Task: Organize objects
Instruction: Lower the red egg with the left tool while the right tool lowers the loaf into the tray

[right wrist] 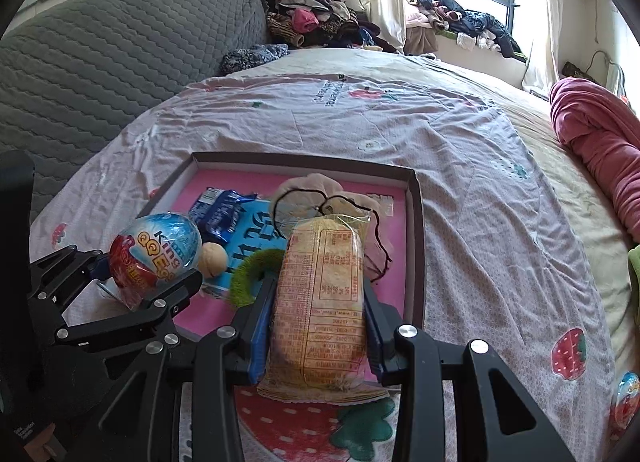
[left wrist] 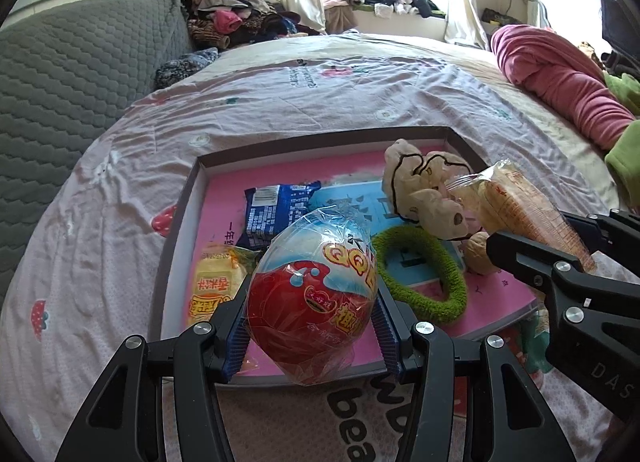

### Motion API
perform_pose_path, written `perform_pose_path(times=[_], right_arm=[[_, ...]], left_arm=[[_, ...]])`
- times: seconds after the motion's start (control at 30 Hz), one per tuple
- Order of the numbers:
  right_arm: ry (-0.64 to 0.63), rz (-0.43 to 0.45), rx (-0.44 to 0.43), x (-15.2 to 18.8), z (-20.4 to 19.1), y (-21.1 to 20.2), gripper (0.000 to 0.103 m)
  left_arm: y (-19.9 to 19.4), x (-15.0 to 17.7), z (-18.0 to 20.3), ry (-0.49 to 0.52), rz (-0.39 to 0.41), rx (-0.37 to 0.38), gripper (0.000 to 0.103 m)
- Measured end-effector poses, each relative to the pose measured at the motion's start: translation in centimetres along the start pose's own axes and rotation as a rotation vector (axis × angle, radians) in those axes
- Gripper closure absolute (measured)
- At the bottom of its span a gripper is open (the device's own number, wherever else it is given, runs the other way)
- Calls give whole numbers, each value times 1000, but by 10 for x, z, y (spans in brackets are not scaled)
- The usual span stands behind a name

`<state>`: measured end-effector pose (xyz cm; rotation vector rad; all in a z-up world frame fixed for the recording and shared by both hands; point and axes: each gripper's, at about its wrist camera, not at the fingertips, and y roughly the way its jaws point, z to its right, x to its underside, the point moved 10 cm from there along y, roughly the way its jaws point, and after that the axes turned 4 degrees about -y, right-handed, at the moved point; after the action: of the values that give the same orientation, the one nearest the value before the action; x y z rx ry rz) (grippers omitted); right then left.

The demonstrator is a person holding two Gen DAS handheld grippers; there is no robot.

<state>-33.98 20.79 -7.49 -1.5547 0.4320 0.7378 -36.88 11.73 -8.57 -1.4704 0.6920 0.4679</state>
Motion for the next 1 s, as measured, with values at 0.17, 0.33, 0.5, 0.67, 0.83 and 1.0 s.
perform_pose_path(times=[0.17, 0.33, 0.5, 0.67, 0.83, 1.0], right_arm=[[-14, -11, -24, 0, -5, 11, 64], [-19, -42, -31, 3, -9, 26, 64], [-22, -60, -31, 8, -8, 33, 63], [-20, -64, -30, 9, -6, 37, 63], [-22, -63, -29, 8, -7, 38, 62], [-21, -66, -26, 9, -7, 40, 62]], left_arm=[[10, 6, -2, -1, -10, -5, 47], [17, 12, -2, 4, -22, -3, 47], [23, 16, -1, 7, -32, 3, 47], [27, 20, -2, 1, -36, 1, 47], [30, 21, -4, -6, -36, -4, 47], [31, 20, -6, -8, -28, -17, 39]])
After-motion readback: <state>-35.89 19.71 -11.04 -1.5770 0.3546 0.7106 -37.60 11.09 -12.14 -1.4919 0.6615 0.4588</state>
